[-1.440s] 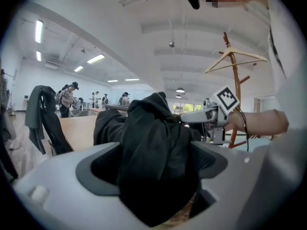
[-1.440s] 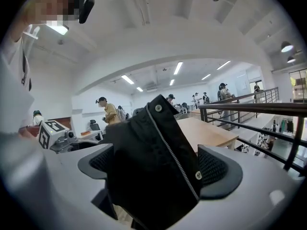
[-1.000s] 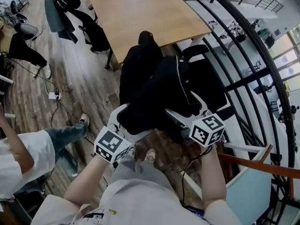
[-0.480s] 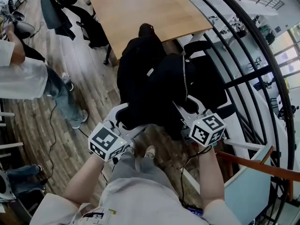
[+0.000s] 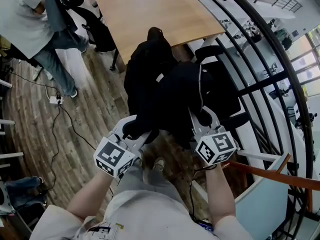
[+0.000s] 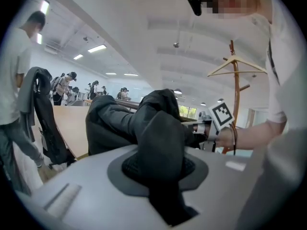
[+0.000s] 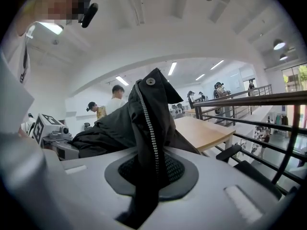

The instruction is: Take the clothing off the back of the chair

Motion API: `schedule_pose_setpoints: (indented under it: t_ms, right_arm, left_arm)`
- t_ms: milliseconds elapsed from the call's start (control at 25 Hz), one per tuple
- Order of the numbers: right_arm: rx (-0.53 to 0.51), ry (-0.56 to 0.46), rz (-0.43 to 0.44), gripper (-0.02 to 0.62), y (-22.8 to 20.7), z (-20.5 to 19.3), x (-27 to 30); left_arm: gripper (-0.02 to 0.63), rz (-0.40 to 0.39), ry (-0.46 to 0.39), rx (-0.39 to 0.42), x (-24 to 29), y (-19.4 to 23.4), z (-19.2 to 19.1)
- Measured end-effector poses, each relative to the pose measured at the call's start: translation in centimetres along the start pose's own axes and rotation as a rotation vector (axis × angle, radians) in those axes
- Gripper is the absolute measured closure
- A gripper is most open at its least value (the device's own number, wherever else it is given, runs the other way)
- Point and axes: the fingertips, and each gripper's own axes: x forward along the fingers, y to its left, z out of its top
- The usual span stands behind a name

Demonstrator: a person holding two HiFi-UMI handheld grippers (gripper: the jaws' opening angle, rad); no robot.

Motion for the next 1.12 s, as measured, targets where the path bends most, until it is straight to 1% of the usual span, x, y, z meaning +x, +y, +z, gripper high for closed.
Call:
schedule_pose_setpoints:
  t_ms: [80, 160, 280, 400, 520, 640, 720, 800, 880, 960, 1120]
  right_arm:
    - [-0.005, -0.046, -0.016, 0.551, 0.4, 0.9, -0.5]
    - [-0.012, -0.083, -0.028, 0.551, 0.7, 1.7, -1.0]
    - [-0.017, -0.111, -0.037, 0.551, 1.0, 2.2, -1.6]
    - [-0.016, -0.133, -0.039, 0.551, 1.5, 2.8, -2.1]
    - [-0.009, -0.17, -0.039, 0.551, 2.2, 4.3, -2.8]
    - [-0.013, -0.209, -0.04, 0.551, 2.5, 6.4, -3.4]
    - [-0.035, -0.222, -0.036, 0.552, 2.7, 7.7, -3.6]
    - [-0.067, -0.229, -0.032, 0.552, 3.1, 9.0, -4.0]
    - [-0.097, -0.248, -0.026, 0.552, 3.8, 10.6, -4.5]
    - [-0.12, -0.281, -0.017, 0.552, 4.6, 12.6, -4.9]
    - [-0.141, -0.36, 0.02, 0.552, 7.1, 17.0, -5.7]
  left_arm:
    - [0.518, 0.005, 0.003, -0.019, -0.5, 0.1, 0.1]
    - [0.523, 0.01, 0.012, -0.018, -0.9, 0.0, 0.2]
    - [0.526, 0.03, 0.021, -0.027, -1.5, -0.1, 0.3]
    - [0.529, 0.073, -0.001, -0.064, -2.5, 0.1, 1.1]
    - [0.538, 0.108, -0.048, -0.07, -3.6, 0.1, 3.4]
    - [0.544, 0.124, -0.089, -0.057, -4.2, -0.1, 5.9]
    - [0.546, 0.136, -0.11, -0.05, -4.4, 0.0, 7.2]
    - [0.549, 0.149, -0.141, -0.06, -4.9, 0.0, 8.5]
    - [0.552, 0.155, -0.194, -0.072, -5.6, -0.1, 10.1]
    - [0.555, 0.159, -0.258, -0.067, -6.4, -0.2, 12.4]
    - [0.558, 0.175, -0.371, -0.013, -9.2, -0.3, 17.6]
